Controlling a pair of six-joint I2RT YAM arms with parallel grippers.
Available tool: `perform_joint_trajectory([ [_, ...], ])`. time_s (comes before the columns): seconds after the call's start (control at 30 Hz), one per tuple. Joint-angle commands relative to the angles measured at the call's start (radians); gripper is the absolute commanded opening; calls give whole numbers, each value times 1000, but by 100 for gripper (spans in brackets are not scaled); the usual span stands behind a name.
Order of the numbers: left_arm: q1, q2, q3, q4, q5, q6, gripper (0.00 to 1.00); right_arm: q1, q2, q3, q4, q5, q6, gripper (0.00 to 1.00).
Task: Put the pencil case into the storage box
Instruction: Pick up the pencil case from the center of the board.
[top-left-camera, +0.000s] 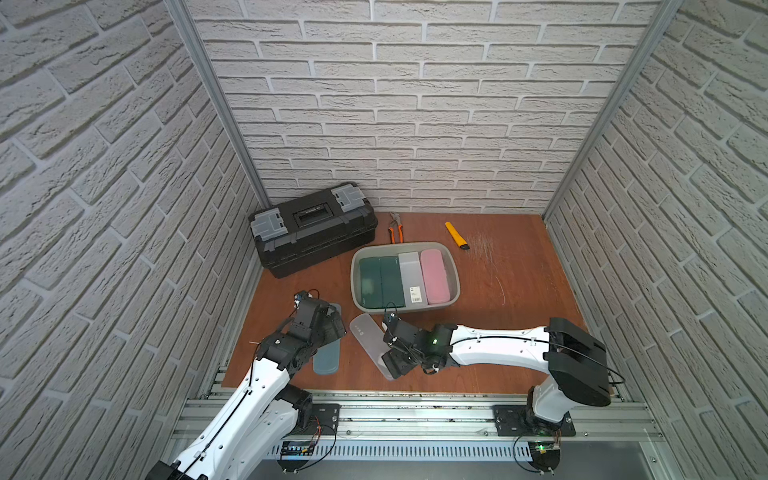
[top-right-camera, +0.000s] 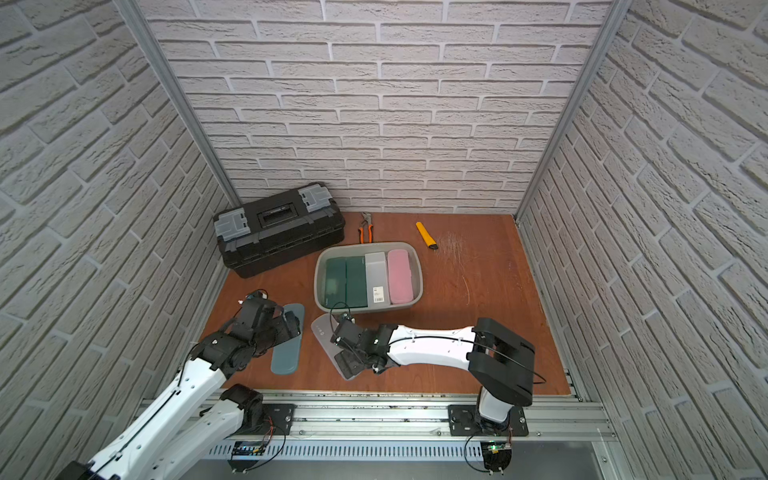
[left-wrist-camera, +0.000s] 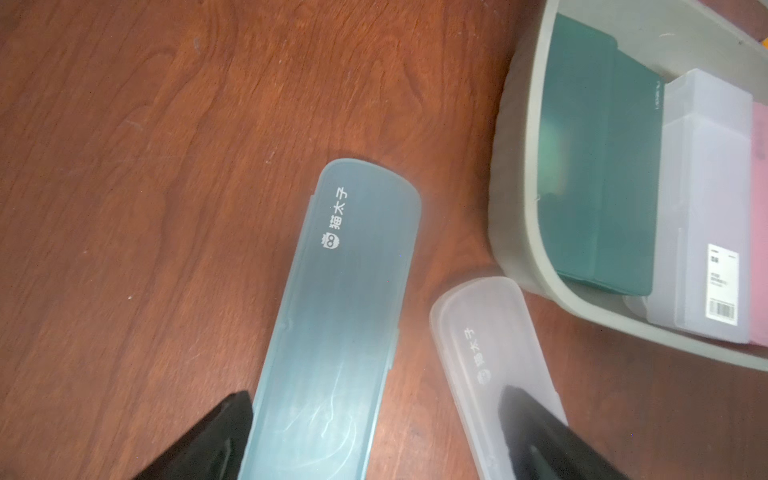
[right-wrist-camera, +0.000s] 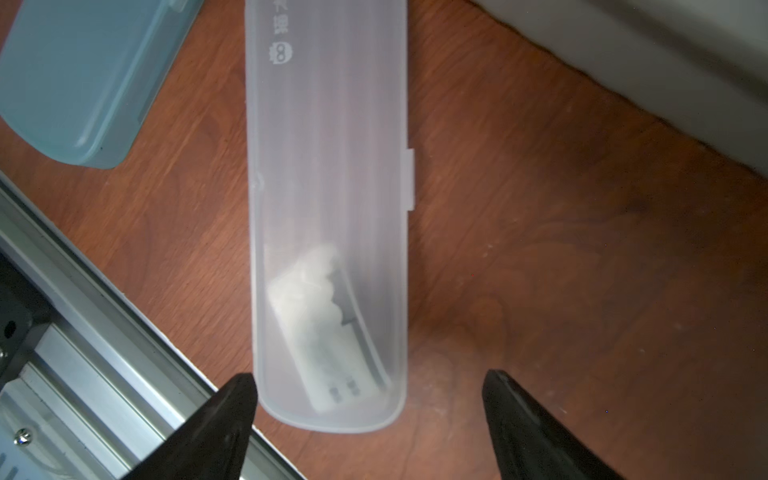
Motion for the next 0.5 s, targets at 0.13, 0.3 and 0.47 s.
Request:
perform_joint_trajectory([
  [0.13, 67, -45, -22, -35, 43, 15, 99, 30, 93, 94, -15, 14, 13, 90],
  [0.3, 84, -90, -45, -37, 56, -3, 98, 38, 143, 125, -55, 39, 16, 90],
  [0.47, 87, -119, -51, -47, 57, -11, 98, 44, 173, 125, -78, 61, 50, 89],
])
